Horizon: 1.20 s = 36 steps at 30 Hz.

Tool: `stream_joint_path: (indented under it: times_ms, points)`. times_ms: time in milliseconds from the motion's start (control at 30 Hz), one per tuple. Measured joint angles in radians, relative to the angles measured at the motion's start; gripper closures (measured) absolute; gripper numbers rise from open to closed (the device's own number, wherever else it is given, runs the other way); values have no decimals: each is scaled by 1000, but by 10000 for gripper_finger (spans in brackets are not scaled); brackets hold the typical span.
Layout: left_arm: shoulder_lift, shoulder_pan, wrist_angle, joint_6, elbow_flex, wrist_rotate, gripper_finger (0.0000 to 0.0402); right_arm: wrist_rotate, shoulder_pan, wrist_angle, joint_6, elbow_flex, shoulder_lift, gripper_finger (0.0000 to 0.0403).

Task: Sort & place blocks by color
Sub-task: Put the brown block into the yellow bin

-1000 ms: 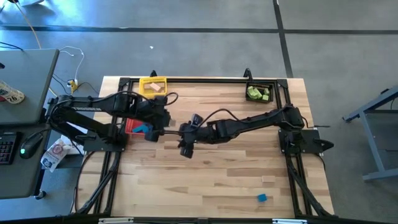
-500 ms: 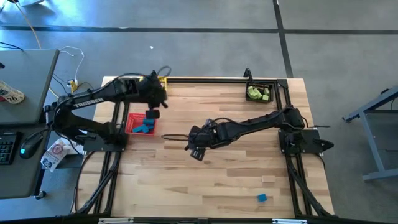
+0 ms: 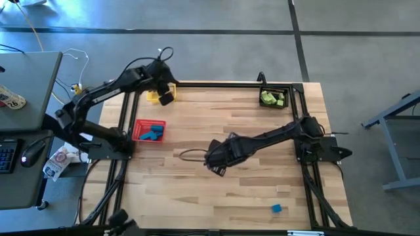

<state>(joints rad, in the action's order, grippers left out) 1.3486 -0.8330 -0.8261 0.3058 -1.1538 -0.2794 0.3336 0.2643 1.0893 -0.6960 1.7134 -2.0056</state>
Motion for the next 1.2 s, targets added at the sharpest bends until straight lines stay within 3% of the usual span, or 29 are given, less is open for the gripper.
stream_joint_path:
  times_ms: [467,800,1200]
  points:
    - [228,-132,57,-7,0,34,306,-85,103,271,-116,0,0,165]
    - [298,-175,113,-7,0,81,302,-209,180,322,-131,0,0,165]
    - [367,-182,185,32,0,88,287,-237,307,479,-300,-8,1,165]
